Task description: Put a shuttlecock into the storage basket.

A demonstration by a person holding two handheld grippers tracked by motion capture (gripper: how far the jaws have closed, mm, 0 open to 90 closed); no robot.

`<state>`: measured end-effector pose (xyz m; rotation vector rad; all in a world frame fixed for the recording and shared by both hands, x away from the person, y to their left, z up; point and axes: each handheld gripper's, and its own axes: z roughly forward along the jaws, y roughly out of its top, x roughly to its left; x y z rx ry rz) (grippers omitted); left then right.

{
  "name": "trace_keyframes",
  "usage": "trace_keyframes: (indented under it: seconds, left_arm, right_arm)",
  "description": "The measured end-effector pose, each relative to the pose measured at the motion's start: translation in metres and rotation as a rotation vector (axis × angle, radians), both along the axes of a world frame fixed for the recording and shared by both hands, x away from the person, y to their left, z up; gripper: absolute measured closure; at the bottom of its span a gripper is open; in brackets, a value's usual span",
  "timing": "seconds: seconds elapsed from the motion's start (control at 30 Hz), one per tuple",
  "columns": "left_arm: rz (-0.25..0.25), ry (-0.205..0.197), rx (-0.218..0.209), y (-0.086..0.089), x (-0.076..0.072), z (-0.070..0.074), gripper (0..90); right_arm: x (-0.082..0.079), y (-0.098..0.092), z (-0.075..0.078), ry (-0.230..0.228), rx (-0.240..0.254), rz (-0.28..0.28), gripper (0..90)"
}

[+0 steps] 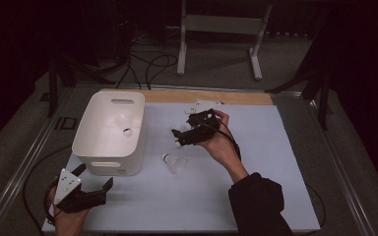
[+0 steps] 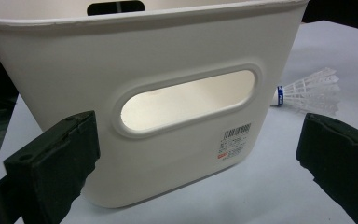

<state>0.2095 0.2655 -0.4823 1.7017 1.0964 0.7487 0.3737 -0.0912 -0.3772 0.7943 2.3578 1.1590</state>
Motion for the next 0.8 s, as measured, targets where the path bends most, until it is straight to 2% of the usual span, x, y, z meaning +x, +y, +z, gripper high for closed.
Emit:
trace_keyframes:
  seconds: [0.37, 0.8]
  left_arm:
    - [0.000, -0.002, -0.001, 0.000, 0.000, 0.000, 0.2]
    - [0.001, -0.001, -0.006, 0.000, -0.001, 0.000, 0.2]
  right_arm:
    - [-0.005, -0.002, -0.009, 0.012, -0.031, -0.002, 8.8]
    - [-0.012, -0.002, -0.019, 0.001, -0.061, 0.009, 8.8]
